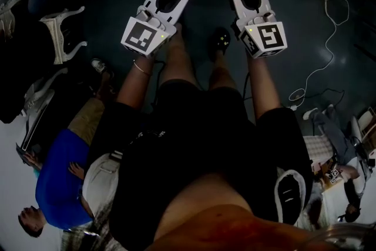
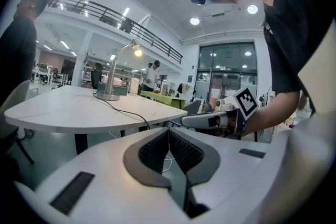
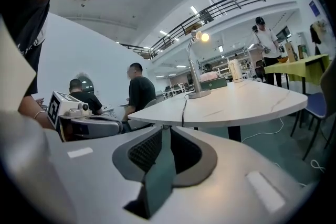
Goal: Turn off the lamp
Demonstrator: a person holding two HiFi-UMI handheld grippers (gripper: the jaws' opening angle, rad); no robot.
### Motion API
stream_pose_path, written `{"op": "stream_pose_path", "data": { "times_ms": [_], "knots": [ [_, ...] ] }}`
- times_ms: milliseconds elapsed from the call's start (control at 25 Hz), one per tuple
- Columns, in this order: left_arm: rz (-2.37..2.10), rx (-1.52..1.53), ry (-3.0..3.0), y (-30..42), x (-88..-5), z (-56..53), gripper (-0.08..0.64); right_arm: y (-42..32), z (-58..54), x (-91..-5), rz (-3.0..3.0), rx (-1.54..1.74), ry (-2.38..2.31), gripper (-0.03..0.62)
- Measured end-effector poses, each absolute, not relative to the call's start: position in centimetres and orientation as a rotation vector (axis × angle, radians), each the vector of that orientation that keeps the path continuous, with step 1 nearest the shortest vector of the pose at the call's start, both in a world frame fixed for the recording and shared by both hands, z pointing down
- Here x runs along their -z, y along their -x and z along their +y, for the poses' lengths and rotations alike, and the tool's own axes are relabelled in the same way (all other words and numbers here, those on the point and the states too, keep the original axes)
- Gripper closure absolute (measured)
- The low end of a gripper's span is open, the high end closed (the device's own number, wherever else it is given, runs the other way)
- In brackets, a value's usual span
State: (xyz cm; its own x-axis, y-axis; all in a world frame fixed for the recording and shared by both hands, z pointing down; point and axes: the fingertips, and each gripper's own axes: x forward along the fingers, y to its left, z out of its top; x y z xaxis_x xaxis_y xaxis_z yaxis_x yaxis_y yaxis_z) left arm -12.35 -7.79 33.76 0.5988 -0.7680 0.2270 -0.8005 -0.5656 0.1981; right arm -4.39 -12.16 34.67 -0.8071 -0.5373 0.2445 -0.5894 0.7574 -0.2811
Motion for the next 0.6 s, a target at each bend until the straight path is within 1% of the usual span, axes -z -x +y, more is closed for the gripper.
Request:
{"op": "stream_pose_path", "data": {
  "times_ms": [280,600],
  "knots": [
    [-1.306,-0.138,-2.541,12.8,-34.4,-8.7,0.552,4.9,-13.6,-36.9,-2.771,-0.493,-0.934,0.535],
    [-1.266,-0.201,-2.546,11.7,-37.2,-8.2,0.552,6.1,-14.6,-39.5,-2.733,-0.488,-0.913,0.494]
  ]
}}
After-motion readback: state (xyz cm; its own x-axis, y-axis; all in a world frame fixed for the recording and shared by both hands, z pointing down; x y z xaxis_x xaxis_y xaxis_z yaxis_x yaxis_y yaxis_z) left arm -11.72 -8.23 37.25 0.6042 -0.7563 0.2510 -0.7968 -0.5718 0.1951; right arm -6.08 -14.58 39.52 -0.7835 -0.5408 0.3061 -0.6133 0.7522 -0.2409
